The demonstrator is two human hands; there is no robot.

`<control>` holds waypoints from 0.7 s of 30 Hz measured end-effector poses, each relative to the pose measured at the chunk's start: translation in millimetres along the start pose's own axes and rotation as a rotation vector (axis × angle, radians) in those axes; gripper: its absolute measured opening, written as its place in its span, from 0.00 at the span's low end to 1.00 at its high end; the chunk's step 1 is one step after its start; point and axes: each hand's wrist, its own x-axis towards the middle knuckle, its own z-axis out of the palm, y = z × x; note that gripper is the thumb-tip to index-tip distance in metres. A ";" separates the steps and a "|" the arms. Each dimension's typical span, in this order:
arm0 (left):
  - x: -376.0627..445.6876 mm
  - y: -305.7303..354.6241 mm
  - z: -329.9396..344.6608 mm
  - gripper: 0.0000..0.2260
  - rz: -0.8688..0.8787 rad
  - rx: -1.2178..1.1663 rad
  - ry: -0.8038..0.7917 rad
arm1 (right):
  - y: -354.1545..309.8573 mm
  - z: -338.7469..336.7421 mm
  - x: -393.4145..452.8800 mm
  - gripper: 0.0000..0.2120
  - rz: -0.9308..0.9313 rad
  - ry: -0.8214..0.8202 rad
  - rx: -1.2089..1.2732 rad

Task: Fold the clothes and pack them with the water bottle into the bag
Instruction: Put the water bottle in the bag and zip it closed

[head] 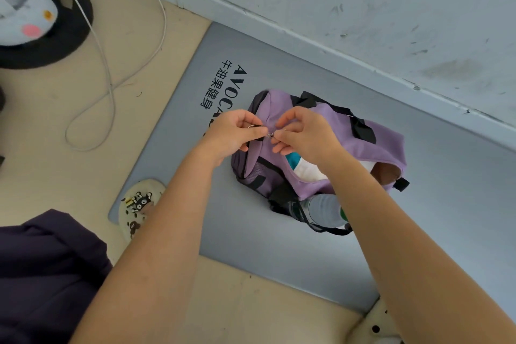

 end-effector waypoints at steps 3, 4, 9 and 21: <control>0.6 1.6 1.8 0.06 0.054 0.059 0.154 | 6.0 -7.8 -2.4 0.09 0.012 0.059 -0.170; 0.9 2.6 1.9 0.07 0.063 0.071 0.183 | 11.0 -14.9 -5.3 0.09 0.031 0.087 -0.229; -0.4 3.4 -3.3 0.08 0.062 0.164 0.324 | 54.1 -86.2 -43.2 0.07 0.175 0.275 -0.411; -43.6 51.2 151.1 0.15 0.546 0.777 0.007 | 107.5 -111.9 -78.0 0.04 0.263 0.329 0.299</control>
